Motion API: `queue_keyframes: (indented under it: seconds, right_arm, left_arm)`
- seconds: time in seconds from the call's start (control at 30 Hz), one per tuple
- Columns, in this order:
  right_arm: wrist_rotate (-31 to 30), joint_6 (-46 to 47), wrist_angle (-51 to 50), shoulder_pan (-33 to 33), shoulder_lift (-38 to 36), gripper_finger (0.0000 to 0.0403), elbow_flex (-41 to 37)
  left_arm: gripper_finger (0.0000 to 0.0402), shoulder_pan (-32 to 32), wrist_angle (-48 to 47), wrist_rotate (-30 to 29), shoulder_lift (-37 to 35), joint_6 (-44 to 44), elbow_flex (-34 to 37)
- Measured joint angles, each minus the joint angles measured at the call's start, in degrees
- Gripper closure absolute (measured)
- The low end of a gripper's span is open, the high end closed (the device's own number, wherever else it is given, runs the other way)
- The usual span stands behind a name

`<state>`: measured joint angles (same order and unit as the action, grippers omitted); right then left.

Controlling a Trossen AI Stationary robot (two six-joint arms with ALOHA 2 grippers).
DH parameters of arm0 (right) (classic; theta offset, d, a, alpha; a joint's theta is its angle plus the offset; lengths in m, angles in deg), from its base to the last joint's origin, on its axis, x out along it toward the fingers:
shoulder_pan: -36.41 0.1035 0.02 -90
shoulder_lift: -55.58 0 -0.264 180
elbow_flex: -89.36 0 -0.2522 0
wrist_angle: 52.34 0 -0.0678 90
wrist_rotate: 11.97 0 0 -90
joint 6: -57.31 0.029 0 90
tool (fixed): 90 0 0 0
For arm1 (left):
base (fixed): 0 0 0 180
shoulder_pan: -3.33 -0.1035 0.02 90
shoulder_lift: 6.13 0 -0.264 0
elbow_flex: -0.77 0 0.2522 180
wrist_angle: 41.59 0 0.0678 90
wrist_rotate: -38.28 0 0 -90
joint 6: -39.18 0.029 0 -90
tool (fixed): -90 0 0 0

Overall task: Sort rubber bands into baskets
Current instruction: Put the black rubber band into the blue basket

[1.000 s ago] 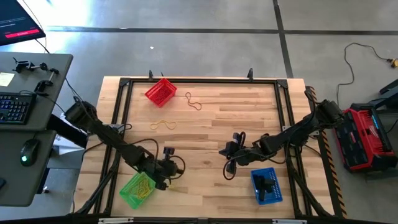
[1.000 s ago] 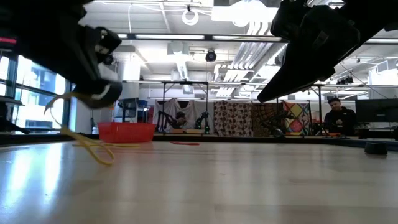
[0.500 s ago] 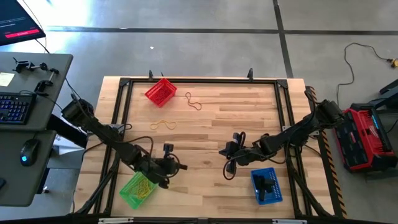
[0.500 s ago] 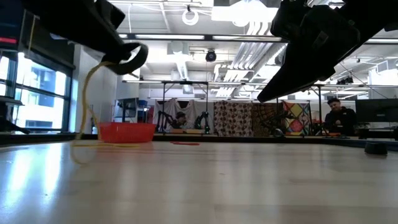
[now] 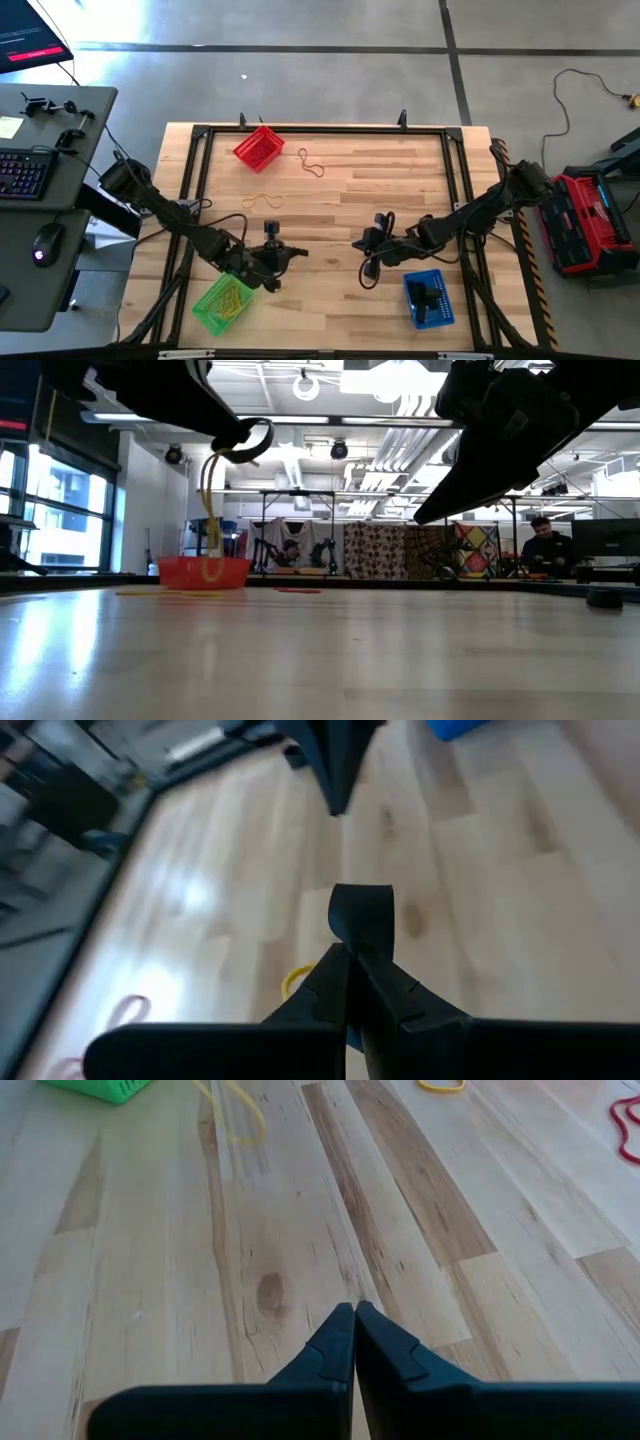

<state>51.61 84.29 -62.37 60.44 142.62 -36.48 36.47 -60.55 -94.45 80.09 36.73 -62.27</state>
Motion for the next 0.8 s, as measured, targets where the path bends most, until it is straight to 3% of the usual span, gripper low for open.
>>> queue_keyframes:
  seconds: [0.47,0.8]
  right_arm:
    - [0.00,-0.43,-0.02,0.00,0.00,0.0403,0.01]
    - [0.00,-0.43,-0.04,0.00,-0.02,0.0403,0.01]
  left_arm:
    - [0.0401,2.51,5.30,-17.43,5.37,20.63,0.02]
    - [0.0401,3.31,11.09,-35.43,13.07,36.86,0.04]
